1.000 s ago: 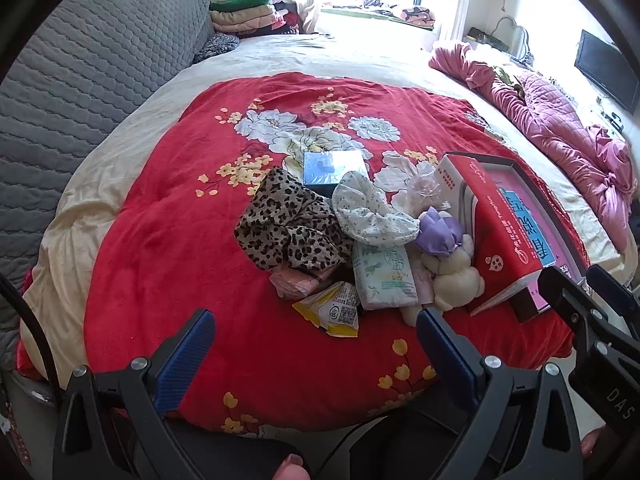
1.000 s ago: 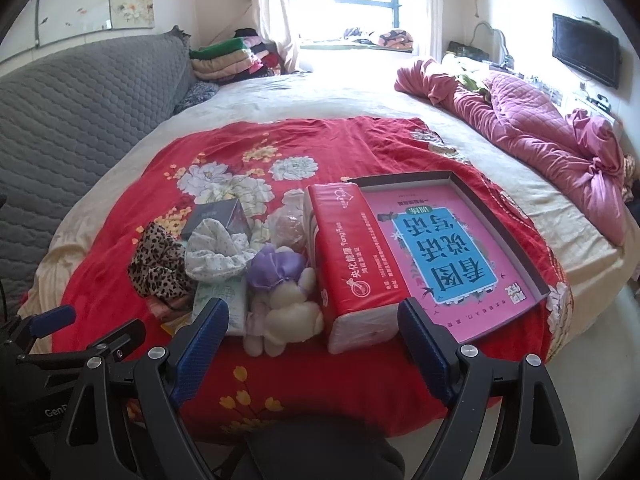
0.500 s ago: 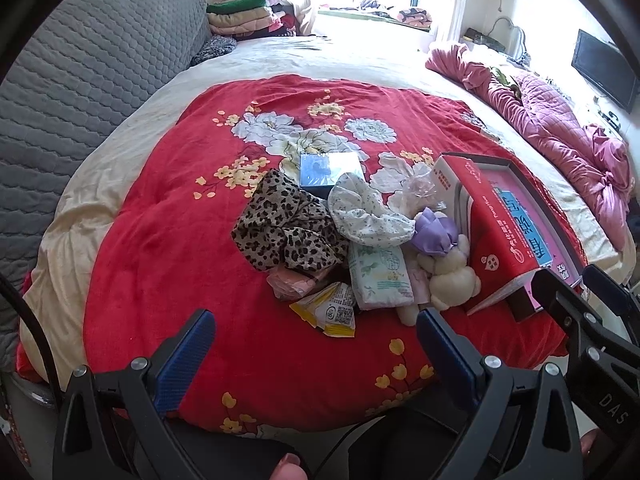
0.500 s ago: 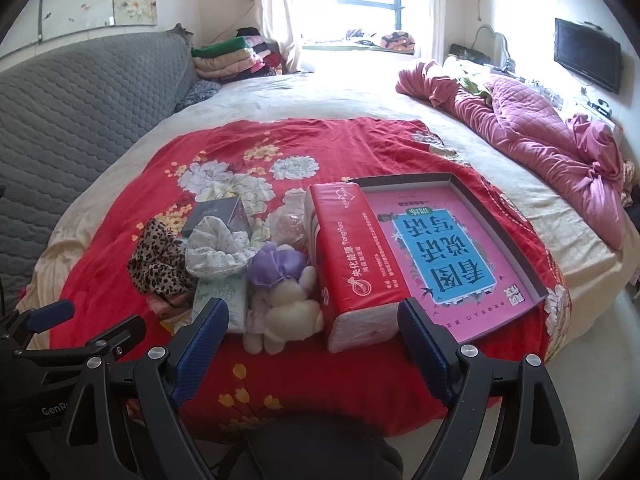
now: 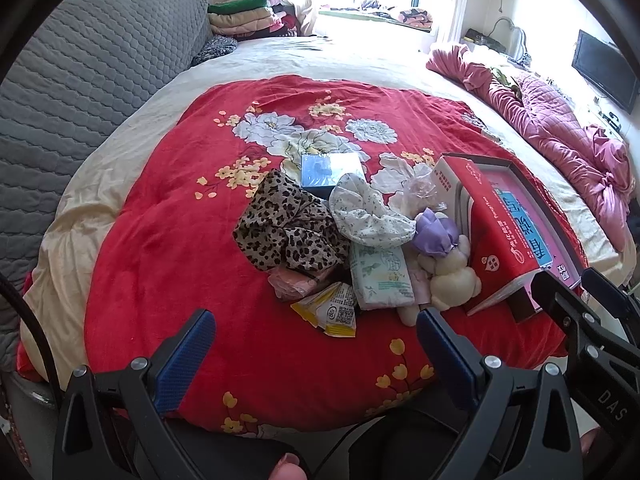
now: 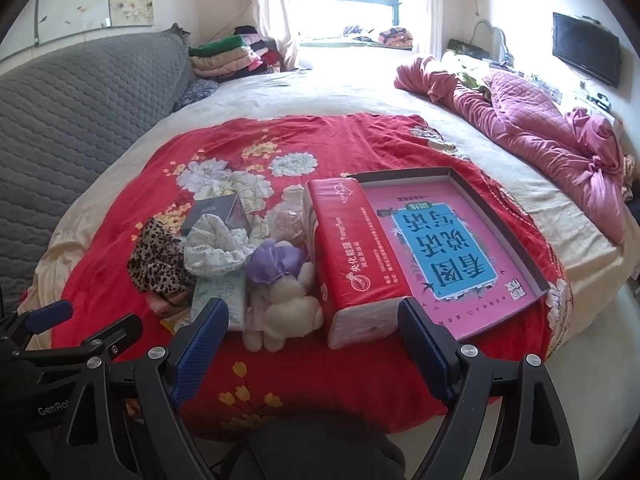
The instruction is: Organize soft objects
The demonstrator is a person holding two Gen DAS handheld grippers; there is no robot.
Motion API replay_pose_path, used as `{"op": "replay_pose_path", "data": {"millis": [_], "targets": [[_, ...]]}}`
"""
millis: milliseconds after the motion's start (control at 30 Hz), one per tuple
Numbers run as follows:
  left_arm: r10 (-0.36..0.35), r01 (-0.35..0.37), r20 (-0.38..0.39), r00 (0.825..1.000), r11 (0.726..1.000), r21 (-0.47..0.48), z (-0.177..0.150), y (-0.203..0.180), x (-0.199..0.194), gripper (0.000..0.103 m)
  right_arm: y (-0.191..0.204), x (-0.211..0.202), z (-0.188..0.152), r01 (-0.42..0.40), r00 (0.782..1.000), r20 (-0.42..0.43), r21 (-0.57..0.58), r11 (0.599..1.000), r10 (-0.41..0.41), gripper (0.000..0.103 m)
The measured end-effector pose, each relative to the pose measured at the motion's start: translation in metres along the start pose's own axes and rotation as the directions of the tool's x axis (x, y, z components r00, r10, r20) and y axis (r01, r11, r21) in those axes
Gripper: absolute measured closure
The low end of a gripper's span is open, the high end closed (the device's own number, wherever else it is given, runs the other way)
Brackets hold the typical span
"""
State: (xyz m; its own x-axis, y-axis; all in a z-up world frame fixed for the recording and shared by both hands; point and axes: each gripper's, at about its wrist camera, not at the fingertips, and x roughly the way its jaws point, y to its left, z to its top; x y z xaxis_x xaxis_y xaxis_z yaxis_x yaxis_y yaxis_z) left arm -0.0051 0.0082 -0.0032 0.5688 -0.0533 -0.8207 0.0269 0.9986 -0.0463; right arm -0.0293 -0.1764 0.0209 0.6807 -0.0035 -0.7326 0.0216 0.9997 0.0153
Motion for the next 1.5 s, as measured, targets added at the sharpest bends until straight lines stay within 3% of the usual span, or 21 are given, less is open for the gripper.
{"op": "replay_pose_path", "data": {"millis": [900, 1233, 1500], "targets": [[-0.017, 0.017, -0.007, 1.0, 1.0, -0.015, -0.001, 0.006, 0.005, 0.002, 0.003, 0.003, 0.001, 0.014, 1.0, 0.011, -0.018, 1.0, -0.014, 0.016], [-0.028, 0.029, 0.008, 1.0, 0.991, -0.13, 0.004, 0.053, 0.024, 0.002, 0.021, 0.031, -0.002, 0.036, 0.998, -0.039, -0.118, 0.992, -0.041, 0.016], [-0.035, 0.026, -0.045, 0.998, 0.983, -0.183, 0.027, 0.084, 0.062, 0.002, 0.033, 0.06, 0.006, 0.017, 0.996, -0.087, -0.16, 0.987, -0.031, 0.016]]}}
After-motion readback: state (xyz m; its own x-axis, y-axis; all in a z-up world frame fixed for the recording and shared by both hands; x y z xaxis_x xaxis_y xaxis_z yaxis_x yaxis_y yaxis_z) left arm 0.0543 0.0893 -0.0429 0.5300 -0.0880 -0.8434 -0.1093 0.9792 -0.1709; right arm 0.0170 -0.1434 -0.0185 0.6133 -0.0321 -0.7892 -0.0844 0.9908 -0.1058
